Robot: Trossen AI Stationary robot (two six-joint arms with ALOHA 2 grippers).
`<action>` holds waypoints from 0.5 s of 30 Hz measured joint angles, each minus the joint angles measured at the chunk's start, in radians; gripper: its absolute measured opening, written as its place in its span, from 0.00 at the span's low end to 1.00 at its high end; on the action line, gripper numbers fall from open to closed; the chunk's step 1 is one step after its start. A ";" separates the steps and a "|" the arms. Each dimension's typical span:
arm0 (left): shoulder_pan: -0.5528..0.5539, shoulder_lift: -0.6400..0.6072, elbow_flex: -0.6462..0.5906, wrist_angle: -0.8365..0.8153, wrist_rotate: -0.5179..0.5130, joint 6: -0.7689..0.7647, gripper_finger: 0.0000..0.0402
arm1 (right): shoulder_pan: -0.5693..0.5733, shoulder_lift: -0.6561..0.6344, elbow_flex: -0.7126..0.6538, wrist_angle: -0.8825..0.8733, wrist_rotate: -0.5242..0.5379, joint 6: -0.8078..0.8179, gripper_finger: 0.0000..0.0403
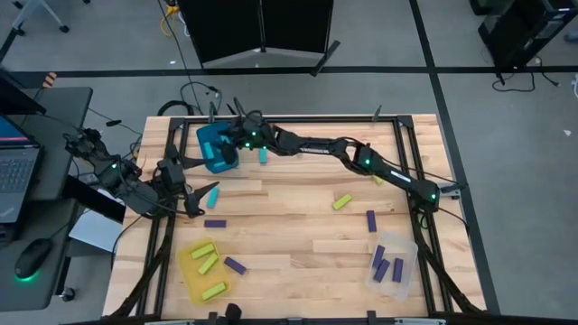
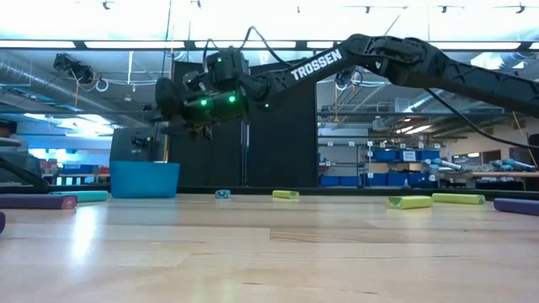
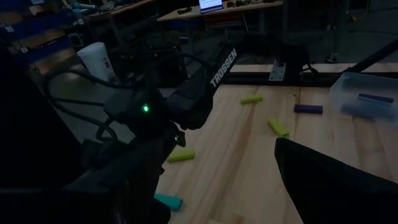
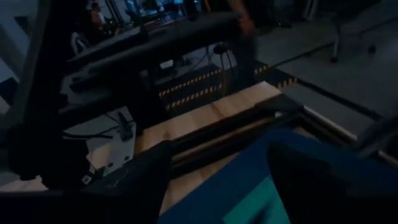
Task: Sort blocks
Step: Put the purple block into the transparent bin
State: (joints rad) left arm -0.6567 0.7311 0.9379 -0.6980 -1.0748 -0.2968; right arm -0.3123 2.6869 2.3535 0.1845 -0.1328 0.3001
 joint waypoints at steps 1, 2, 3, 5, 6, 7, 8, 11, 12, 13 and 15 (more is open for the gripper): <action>0.000 0.000 0.000 0.001 -0.001 -0.006 0.79 | -0.003 -0.010 0.000 -0.008 -0.005 -0.013 0.67; 0.000 0.000 0.000 0.002 -0.001 -0.016 0.79 | -0.004 -0.020 0.000 -0.027 -0.014 -0.024 0.66; 0.000 0.000 0.000 0.001 -0.001 -0.019 0.79 | -0.006 -0.028 0.000 -0.028 -0.017 -0.038 0.65; 0.000 0.001 0.000 0.001 -0.001 -0.020 0.79 | -0.009 -0.054 0.000 -0.061 -0.018 -0.062 0.63; 0.000 0.001 0.000 0.001 -0.001 -0.020 0.79 | -0.009 -0.066 0.000 -0.065 -0.017 -0.081 0.62; 0.000 0.001 0.000 0.001 -0.002 -0.021 0.79 | -0.010 -0.079 0.000 -0.081 -0.012 -0.095 0.61; 0.000 0.001 0.000 0.001 -0.003 -0.021 0.79 | -0.010 -0.089 0.000 -0.081 -0.004 -0.105 0.60; 0.000 0.001 0.000 0.000 -0.014 -0.021 0.79 | -0.010 -0.115 0.000 -0.086 0.018 -0.131 0.55; 0.000 0.001 0.000 -0.001 -0.018 -0.021 0.79 | -0.010 -0.124 0.000 -0.095 0.026 -0.141 0.54; 0.000 0.001 0.000 -0.001 -0.019 -0.021 0.79 | -0.010 -0.132 0.000 -0.106 0.033 -0.147 0.53; 0.000 0.001 0.000 -0.001 -0.024 -0.021 0.79 | -0.010 -0.147 0.000 -0.127 0.044 -0.165 0.50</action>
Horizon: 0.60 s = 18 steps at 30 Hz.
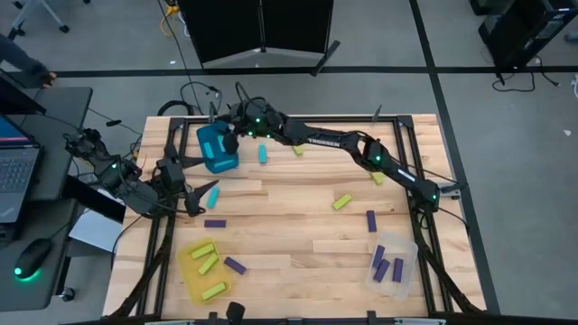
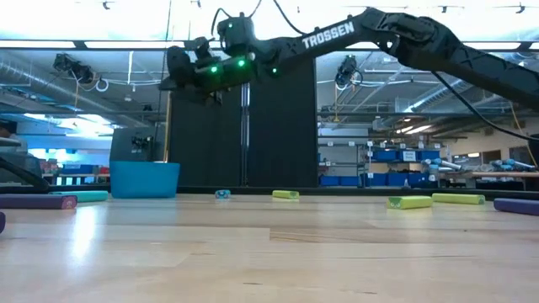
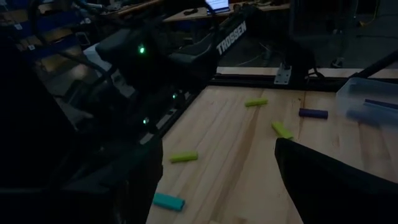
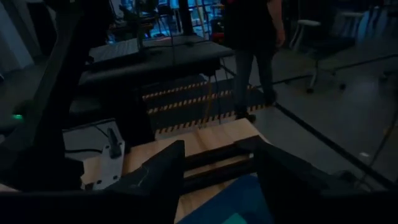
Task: Sort blocks
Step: Put the purple block into the transparent bin
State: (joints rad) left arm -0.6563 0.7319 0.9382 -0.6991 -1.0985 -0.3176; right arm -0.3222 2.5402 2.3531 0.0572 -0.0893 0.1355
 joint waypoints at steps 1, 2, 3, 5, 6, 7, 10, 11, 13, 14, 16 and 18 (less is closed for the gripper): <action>0.000 0.000 0.000 0.000 -0.003 0.000 0.79 | 0.000 -0.007 0.000 -0.015 0.009 -0.009 0.49; 0.000 0.000 0.000 -0.001 -0.008 0.000 0.79 | 0.000 -0.015 0.000 -0.032 0.018 -0.018 0.48; 0.000 0.000 0.000 0.000 -0.011 0.000 0.79 | 0.000 -0.021 0.000 -0.048 0.025 -0.025 0.48; 0.000 0.000 0.000 -0.001 -0.011 0.000 0.79 | 0.000 -0.034 0.000 -0.086 0.038 -0.036 0.46; 0.000 0.000 0.000 -0.001 -0.011 0.000 0.79 | 0.000 -0.039 0.000 -0.105 0.042 -0.042 0.46; 0.000 0.000 0.000 -0.002 -0.011 0.000 0.79 | 0.000 -0.047 0.000 -0.126 0.047 -0.052 0.46; 0.000 0.000 0.000 -0.002 -0.012 0.000 0.79 | 0.000 -0.076 -0.001 -0.199 0.089 -0.083 0.45; 0.000 0.000 0.000 -0.002 -0.012 0.001 0.79 | 0.000 -0.089 -0.001 -0.224 0.102 -0.093 0.45; 0.000 0.000 0.000 -0.002 -0.012 0.005 0.79 | 0.000 -0.113 -0.001 -0.266 0.120 -0.111 0.45; 0.000 0.000 0.000 -0.002 -0.012 0.009 0.79 | 0.000 -0.126 -0.003 -0.279 0.122 -0.116 0.45; 0.000 0.000 0.000 -0.002 -0.013 0.015 0.79 | 0.000 -0.163 -0.043 -0.277 0.124 -0.126 0.45; 0.000 0.000 0.000 -0.002 -0.020 0.014 0.79 | 0.002 -0.213 -0.104 -0.264 0.145 -0.132 0.45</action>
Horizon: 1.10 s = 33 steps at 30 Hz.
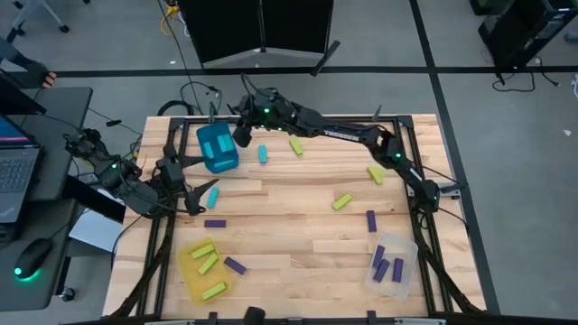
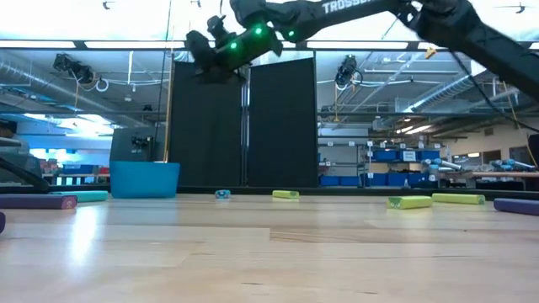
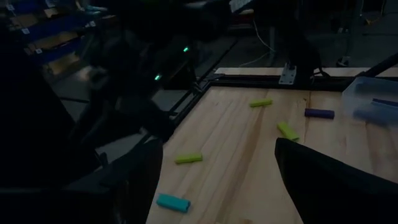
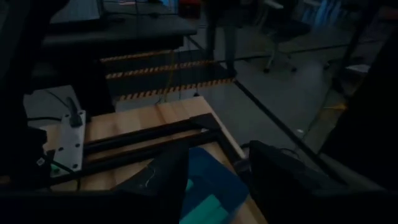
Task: Sort blocks
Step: Put the purple block into the transparent bin
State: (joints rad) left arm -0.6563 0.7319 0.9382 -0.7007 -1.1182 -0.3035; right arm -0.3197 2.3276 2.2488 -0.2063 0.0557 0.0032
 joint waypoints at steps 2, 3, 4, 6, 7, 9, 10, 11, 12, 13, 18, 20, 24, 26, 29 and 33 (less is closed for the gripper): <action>0.000 0.000 0.000 0.000 -0.008 -0.012 0.79 | 0.003 -0.070 -0.099 0.036 0.031 -0.007 0.45; 0.000 0.000 0.000 0.000 -0.010 -0.014 0.79 | 0.003 -0.111 -0.162 0.075 0.037 -0.007 0.45; 0.000 0.000 0.000 -0.001 -0.010 -0.014 0.79 | 0.005 -0.158 -0.235 0.126 0.038 -0.006 0.45; 0.001 0.000 -0.002 0.004 -0.010 -0.015 0.79 | 0.010 -0.258 -0.402 0.240 0.052 0.001 0.45; 0.003 0.000 -0.007 0.007 -0.012 -0.017 0.79 | 0.013 -0.312 -0.487 0.292 0.071 0.001 0.45; 0.018 0.001 -0.012 0.006 -0.017 -0.018 0.79 | 0.023 -0.415 -0.655 0.376 0.129 0.003 0.45; 0.029 0.001 -0.014 0.008 -0.017 -0.018 0.79 | 0.030 -0.465 -0.732 0.417 0.152 0.004 0.45; 0.041 0.001 -0.017 0.012 -0.017 -0.018 0.79 | 0.036 -0.514 -0.808 0.451 0.172 0.006 0.45; 0.056 0.000 -0.022 0.022 -0.017 -0.018 0.79 | 0.042 -0.562 -0.877 0.481 0.190 0.016 0.45; 0.072 0.000 -0.025 0.029 -0.015 -0.017 0.79 | 0.047 -0.609 -0.940 0.504 0.205 0.025 0.45; 0.168 0.013 -0.027 0.038 0.067 -0.020 0.79 | 0.072 -0.832 -1.204 0.538 0.294 0.076 0.45; 0.207 0.031 -0.027 0.043 0.102 -0.019 0.79 | 0.086 -0.919 -1.297 0.569 0.329 0.087 0.45; 0.287 0.085 -0.027 0.041 0.236 0.008 0.76 | 0.121 -1.081 -1.459 0.640 0.375 0.092 0.45; 0.326 0.121 -0.027 0.027 0.336 0.016 0.75 | 0.138 -1.150 -1.524 0.649 0.396 0.102 0.45; 0.379 0.180 -0.028 -0.008 0.499 0.013 0.72 | 0.158 -1.235 -1.604 0.648 0.408 0.129 0.44; 0.406 0.295 -0.028 -0.062 0.678 0.009 0.69 | 0.182 -1.301 -1.677 0.647 0.407 0.153 0.44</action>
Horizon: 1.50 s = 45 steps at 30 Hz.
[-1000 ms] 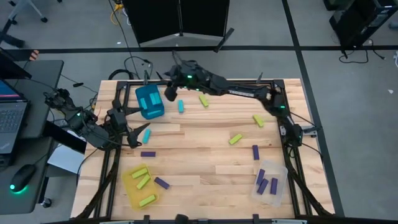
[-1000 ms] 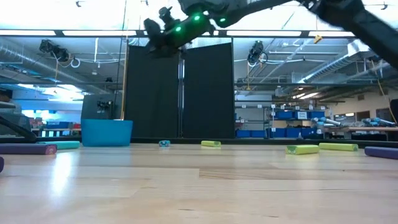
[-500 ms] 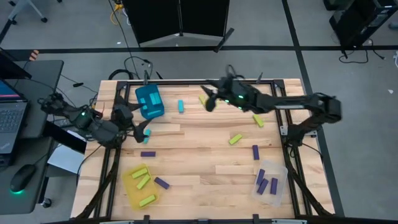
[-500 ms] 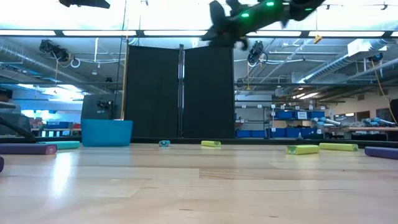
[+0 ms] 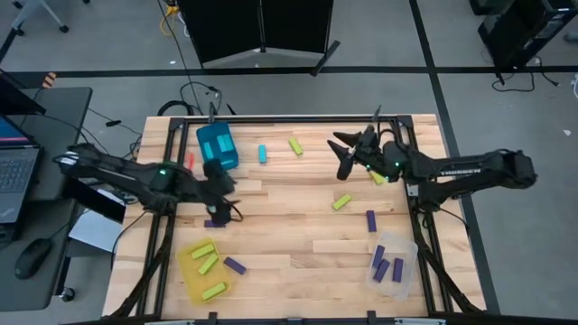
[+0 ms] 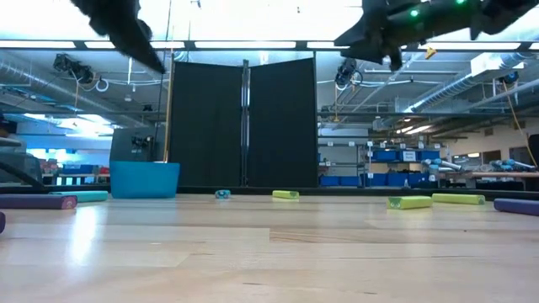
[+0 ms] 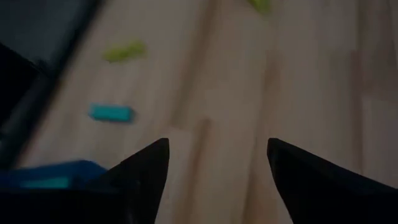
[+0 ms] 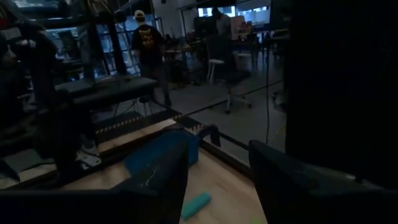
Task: Sort blocks
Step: Put the purple block into the transparent bin
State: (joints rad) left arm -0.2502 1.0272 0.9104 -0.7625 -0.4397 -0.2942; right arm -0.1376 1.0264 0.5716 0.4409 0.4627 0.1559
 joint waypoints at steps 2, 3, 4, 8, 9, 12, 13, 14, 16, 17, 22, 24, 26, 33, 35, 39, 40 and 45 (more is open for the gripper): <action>0.002 0.056 0.000 -0.006 0.047 0.004 0.69 | 0.009 -0.016 -0.021 0.000 0.000 0.008 0.44; 0.002 0.083 0.000 -0.008 0.066 0.004 0.68 | 0.016 -0.021 -0.030 0.000 0.000 0.009 0.44; 0.003 0.111 0.000 -0.011 0.091 0.004 0.68 | 0.022 -0.024 -0.037 -0.001 -0.002 0.009 0.44; 0.003 0.220 0.000 -0.060 0.211 -0.004 0.68 | 0.051 -0.026 -0.050 -0.002 -0.010 0.008 0.44; 0.002 0.242 0.000 -0.084 0.232 -0.004 0.68 | 0.058 -0.026 -0.051 -0.003 -0.010 0.008 0.44; 0.007 0.298 0.000 -0.160 0.248 0.000 0.68 | 0.069 -0.024 -0.051 0.003 -0.010 -0.001 0.44; 0.009 0.313 0.000 -0.188 0.254 0.000 0.68 | 0.072 -0.022 -0.051 0.008 -0.010 -0.004 0.44; 0.014 0.324 0.000 -0.209 0.269 0.001 0.68 | 0.075 -0.022 -0.051 0.009 -0.010 -0.007 0.44; 0.018 0.335 0.000 -0.229 0.300 0.019 0.68 | 0.080 -0.021 -0.051 0.009 -0.010 -0.008 0.44; 0.017 0.337 0.000 -0.235 0.313 0.027 0.68 | 0.083 -0.020 -0.051 0.009 -0.010 -0.008 0.44; 0.017 0.342 0.000 -0.233 0.370 0.051 0.68 | 0.100 -0.019 -0.051 0.010 -0.010 -0.017 0.44; 0.023 0.358 0.000 -0.234 0.371 0.044 0.68 | 0.104 -0.019 -0.051 0.010 -0.011 -0.022 0.44; 0.035 0.381 0.000 -0.228 0.376 0.025 0.68 | 0.105 -0.019 -0.051 0.011 -0.010 -0.025 0.44; 0.053 0.477 0.000 -0.186 0.426 0.009 0.68 | 0.105 -0.018 -0.051 0.009 -0.011 -0.028 0.44; 0.053 0.500 0.000 -0.186 0.444 0.008 0.68 | 0.105 -0.018 -0.051 0.007 -0.011 -0.029 0.44; 0.052 0.527 0.000 -0.186 0.458 0.006 0.68 | 0.105 -0.018 -0.051 0.007 -0.011 -0.036 0.44; 0.052 0.532 0.000 -0.186 0.458 0.006 0.68 | 0.105 -0.018 -0.051 0.007 -0.011 -0.036 0.44; 0.052 0.567 0.000 -0.204 0.460 0.017 0.68 | 0.105 -0.018 -0.051 0.006 -0.011 -0.044 0.44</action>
State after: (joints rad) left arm -0.1978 1.5940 0.9104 -0.9667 0.0208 -0.2776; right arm -0.0330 1.0080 0.5209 0.4467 0.4515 0.1123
